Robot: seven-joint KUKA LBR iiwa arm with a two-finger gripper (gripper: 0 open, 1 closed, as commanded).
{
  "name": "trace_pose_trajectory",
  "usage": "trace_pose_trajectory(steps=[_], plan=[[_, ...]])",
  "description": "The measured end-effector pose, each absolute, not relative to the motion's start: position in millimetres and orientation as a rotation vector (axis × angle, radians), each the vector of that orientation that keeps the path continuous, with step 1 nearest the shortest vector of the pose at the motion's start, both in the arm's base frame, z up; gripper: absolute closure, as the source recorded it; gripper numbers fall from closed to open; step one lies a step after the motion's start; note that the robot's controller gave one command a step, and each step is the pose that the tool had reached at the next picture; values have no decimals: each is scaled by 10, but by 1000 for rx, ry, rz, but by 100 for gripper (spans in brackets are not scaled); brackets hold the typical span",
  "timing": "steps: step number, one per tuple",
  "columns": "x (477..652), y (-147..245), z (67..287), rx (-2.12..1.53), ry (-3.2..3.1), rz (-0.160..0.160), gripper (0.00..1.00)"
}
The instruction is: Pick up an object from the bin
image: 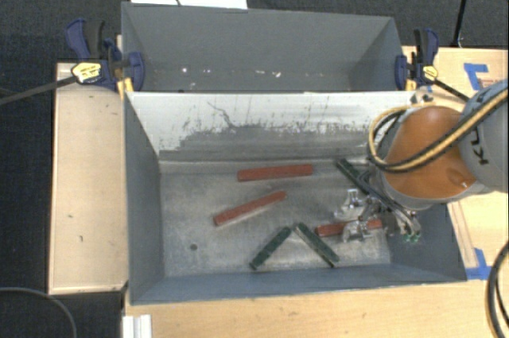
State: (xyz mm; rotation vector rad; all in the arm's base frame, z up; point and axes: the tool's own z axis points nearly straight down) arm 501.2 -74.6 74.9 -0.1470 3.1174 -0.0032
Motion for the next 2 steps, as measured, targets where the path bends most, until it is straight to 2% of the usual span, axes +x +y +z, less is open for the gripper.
trace_pose_trajectory(steps=[1, 2], plan=[[5012, -746, 749, -148, 3117, -3, 100], [5080, -748, 2635, -127, 3127, -3, 100]])
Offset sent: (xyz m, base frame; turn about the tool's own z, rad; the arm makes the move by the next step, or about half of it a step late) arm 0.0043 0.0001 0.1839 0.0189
